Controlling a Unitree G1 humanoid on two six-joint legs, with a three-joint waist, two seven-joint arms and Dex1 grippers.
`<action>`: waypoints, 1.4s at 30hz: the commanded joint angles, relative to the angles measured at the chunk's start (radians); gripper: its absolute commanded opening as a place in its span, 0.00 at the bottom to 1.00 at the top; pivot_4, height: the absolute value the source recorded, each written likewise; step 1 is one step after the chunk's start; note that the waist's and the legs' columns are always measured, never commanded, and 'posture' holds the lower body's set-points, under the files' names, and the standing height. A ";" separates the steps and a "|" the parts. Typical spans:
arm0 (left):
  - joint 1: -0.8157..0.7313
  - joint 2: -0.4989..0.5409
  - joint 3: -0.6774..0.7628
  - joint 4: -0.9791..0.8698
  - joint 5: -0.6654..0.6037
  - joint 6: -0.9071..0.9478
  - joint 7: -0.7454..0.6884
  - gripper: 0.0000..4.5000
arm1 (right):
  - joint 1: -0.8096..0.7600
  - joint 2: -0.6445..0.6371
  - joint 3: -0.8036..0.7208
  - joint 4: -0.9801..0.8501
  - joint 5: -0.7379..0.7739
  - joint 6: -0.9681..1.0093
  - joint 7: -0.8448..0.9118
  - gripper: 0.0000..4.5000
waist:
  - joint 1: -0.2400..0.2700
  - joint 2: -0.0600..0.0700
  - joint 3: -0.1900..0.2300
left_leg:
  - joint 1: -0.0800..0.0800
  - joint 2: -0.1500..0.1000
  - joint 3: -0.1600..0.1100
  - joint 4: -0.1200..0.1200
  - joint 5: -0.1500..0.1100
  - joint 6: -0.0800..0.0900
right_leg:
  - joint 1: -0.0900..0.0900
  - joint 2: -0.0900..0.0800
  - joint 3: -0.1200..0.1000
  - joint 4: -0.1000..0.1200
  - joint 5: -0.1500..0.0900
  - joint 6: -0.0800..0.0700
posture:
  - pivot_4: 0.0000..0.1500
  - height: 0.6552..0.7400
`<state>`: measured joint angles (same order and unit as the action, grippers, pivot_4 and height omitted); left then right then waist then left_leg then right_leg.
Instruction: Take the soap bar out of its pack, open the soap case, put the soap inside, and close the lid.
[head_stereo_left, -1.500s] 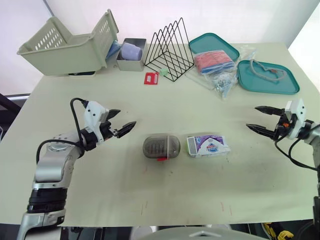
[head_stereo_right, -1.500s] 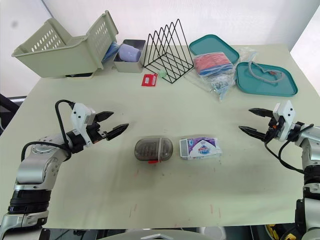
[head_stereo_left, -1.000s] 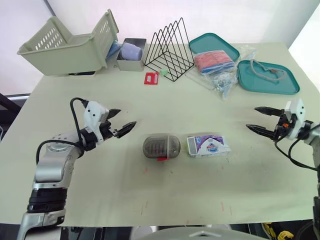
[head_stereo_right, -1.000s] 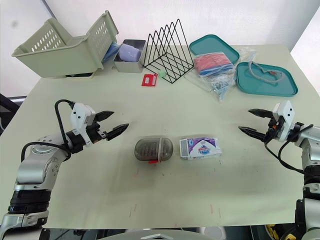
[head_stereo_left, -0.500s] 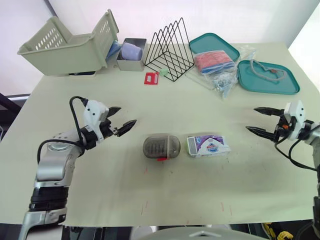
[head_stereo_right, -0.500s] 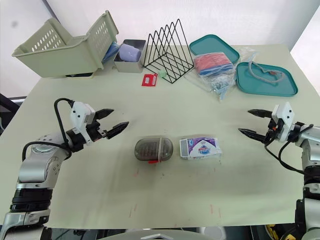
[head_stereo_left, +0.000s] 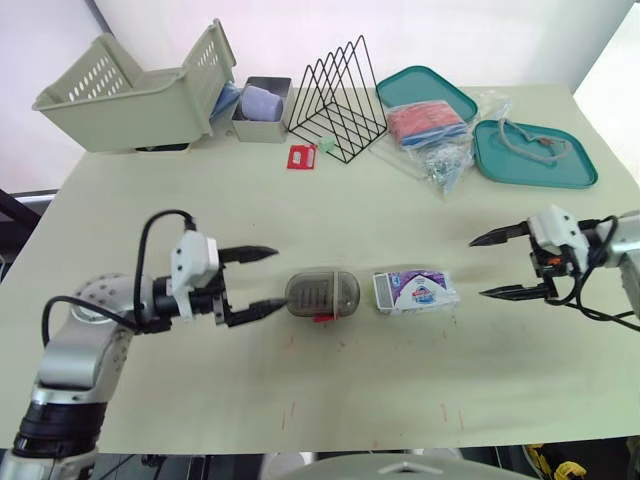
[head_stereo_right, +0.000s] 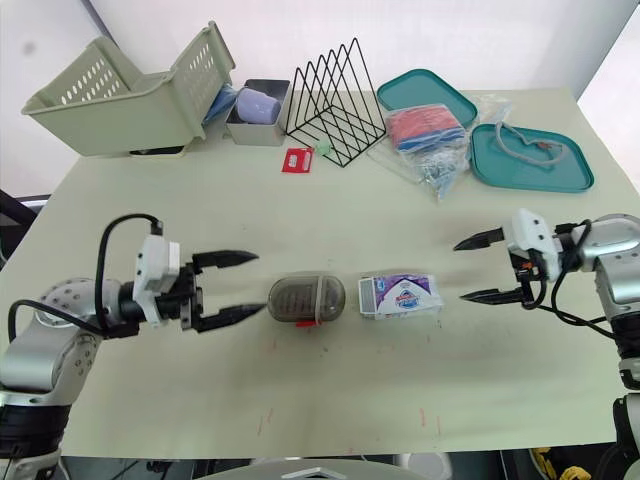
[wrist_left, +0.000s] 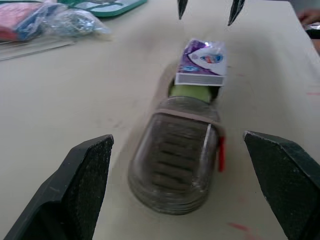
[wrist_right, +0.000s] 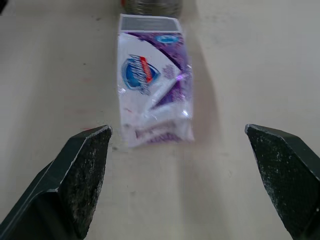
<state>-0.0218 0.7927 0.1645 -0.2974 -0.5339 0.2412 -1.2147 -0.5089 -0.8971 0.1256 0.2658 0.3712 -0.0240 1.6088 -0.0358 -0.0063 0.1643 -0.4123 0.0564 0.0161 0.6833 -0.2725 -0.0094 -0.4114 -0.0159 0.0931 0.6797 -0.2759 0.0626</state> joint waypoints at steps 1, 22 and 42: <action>0.011 -0.004 0.007 -0.041 0.002 -0.036 0.008 0.99 | 0.016 0.011 0.008 -0.043 0.002 -0.006 0.006 1.00 | 0.002 0.000 0.000 | 0.000 0.000 0.000 0.000 0.000 0.000 | 0.000 0.000 0.000 0.000 0.000 0.000 | 1.00 1.00; 0.050 -0.028 -0.015 -0.068 0.037 -0.079 0.069 0.99 | 0.052 0.156 0.020 0.051 -0.099 -0.171 -0.063 1.00 | 0.000 0.000 0.000 | 0.000 0.000 0.000 0.001 0.000 0.000 | 0.000 0.000 0.000 0.000 0.000 0.000 | 1.00 1.00; 0.057 -0.030 -0.025 -0.075 0.049 -0.081 0.092 1.00 | 0.042 0.169 0.006 0.008 -0.106 -0.088 -0.106 0.00 | -0.005 -0.001 0.000 | 0.001 0.000 0.000 0.000 0.000 0.000 | 0.001 0.001 0.000 0.001 0.000 0.000 | 1.00 1.00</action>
<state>0.0372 0.7600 0.1439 -0.3438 -0.4905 0.1769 -1.1263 -0.4560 -0.7143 0.1494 0.3012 0.2658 -0.1249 1.5196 -0.0408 -0.0070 0.1639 -0.4115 0.0568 0.0158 0.6838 -0.2727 -0.0091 -0.4108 -0.0154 0.0930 0.6802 -0.2759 0.0625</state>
